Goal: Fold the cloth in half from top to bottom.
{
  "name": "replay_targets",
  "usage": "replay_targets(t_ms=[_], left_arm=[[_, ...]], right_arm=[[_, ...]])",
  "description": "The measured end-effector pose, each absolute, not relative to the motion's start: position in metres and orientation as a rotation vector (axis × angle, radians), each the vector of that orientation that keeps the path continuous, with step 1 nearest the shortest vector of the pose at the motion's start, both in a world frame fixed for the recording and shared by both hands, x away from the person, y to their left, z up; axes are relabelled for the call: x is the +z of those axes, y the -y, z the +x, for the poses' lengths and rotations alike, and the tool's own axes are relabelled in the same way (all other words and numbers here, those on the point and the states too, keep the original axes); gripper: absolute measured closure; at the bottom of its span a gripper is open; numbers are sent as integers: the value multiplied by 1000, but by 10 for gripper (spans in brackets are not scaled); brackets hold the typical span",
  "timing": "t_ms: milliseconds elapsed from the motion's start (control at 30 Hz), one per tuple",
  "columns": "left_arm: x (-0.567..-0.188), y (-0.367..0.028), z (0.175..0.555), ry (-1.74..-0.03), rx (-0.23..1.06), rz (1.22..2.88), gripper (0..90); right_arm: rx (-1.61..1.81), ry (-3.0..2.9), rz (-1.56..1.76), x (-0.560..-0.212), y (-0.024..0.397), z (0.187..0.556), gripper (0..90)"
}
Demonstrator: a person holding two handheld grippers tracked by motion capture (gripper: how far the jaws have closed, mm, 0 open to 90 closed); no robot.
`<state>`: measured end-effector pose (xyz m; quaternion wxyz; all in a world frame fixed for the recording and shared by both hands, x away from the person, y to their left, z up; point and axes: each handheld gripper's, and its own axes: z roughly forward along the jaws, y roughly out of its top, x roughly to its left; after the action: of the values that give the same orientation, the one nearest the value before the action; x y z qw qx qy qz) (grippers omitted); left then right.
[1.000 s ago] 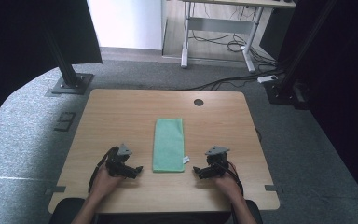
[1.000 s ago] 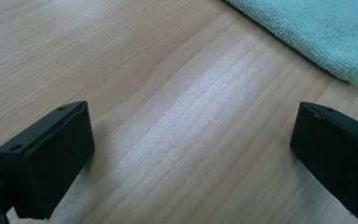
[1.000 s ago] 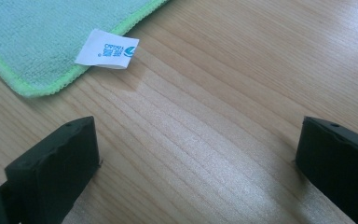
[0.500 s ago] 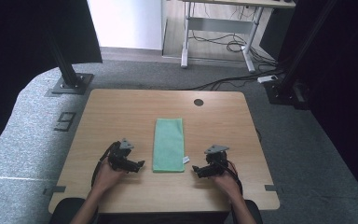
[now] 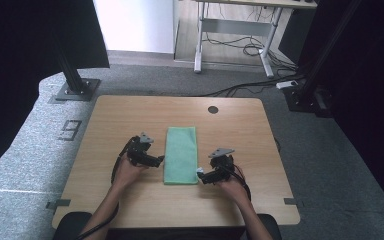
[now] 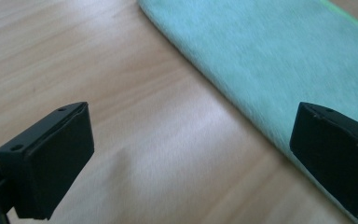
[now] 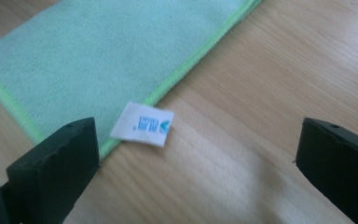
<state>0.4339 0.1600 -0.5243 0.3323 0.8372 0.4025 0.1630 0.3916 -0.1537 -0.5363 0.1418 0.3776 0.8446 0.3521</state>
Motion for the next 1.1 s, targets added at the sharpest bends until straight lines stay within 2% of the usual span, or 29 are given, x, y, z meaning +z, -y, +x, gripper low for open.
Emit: replay_targets(t_ms=[300,633,1100], left_arm=[[-536,-141,453,-1068,420,2196,0],[-545,-139,451,-1067,435,2239,1],[-546,-146,411,-1019,348,2254,9]], right_arm=[[994,-2433,1080,-541,136,405,0],[957,-2462,1105,-549,133,405,0],[960,-2513,1046,-549,128,360,0]])
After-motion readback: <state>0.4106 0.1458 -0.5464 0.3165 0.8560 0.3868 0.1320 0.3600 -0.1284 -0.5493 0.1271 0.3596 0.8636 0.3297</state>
